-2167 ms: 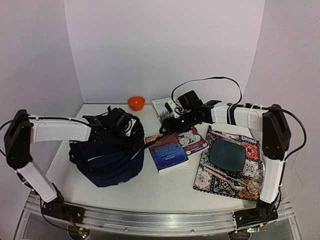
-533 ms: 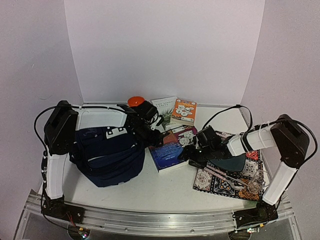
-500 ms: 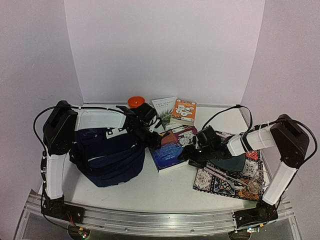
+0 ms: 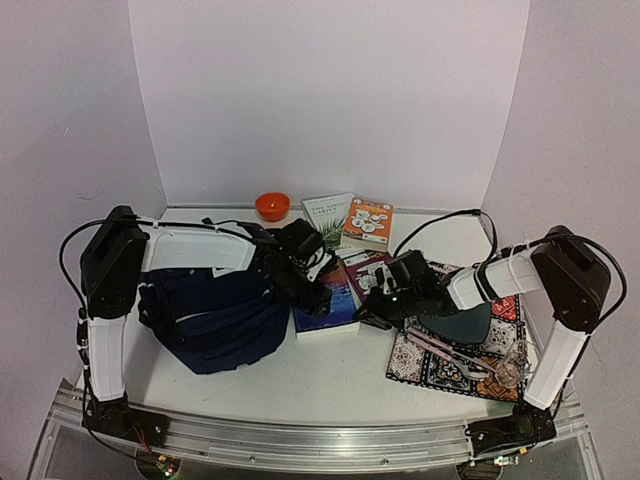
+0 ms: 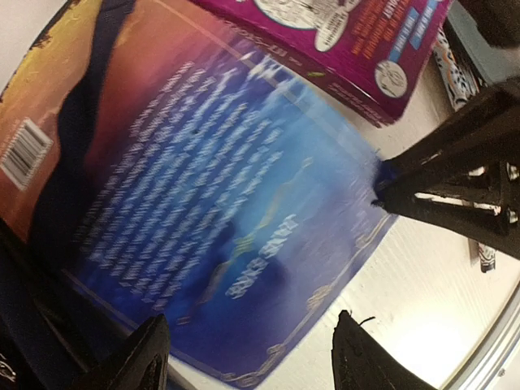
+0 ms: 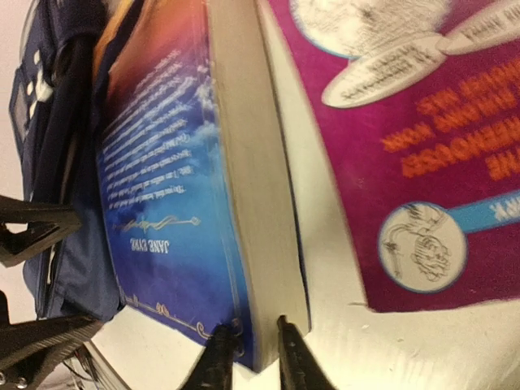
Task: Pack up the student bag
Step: Pick up the book from the center of the board.
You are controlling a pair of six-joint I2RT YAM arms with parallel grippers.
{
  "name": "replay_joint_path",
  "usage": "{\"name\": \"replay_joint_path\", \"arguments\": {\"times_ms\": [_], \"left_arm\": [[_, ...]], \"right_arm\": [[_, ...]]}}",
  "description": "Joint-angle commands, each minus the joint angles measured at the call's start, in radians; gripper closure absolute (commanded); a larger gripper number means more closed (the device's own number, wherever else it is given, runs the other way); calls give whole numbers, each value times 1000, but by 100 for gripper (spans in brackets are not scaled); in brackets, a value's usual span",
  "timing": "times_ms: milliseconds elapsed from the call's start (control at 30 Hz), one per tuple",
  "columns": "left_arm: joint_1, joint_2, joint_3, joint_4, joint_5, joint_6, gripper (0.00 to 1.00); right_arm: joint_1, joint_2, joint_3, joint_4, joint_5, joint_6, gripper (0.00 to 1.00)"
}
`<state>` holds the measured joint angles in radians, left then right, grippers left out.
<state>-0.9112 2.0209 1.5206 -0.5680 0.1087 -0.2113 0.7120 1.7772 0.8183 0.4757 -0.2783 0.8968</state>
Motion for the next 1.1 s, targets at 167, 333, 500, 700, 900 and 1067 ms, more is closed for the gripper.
{"name": "replay_joint_path", "arguments": {"times_ms": [167, 333, 500, 700, 900, 1067], "left_arm": [[-59, -84, -64, 50, -110, 114, 30], [-77, -103, -129, 81, -172, 163, 30], [-97, -103, -153, 103, -172, 189, 30], [-98, -66, -160, 117, -144, 172, 34], [-100, -55, -170, 133, -130, 165, 36], [-101, -88, -191, 151, -145, 175, 35]], "right_arm": [[4, -50, 54, 57, -101, 2, 100], [5, -34, 37, 66, -108, 18, 100], [5, 12, 44, 83, -134, 17, 92], [4, 45, 39, 97, -134, 7, 84], [5, 53, 35, 138, -173, 12, 83], [5, 10, 48, 140, -184, 27, 97]]}}
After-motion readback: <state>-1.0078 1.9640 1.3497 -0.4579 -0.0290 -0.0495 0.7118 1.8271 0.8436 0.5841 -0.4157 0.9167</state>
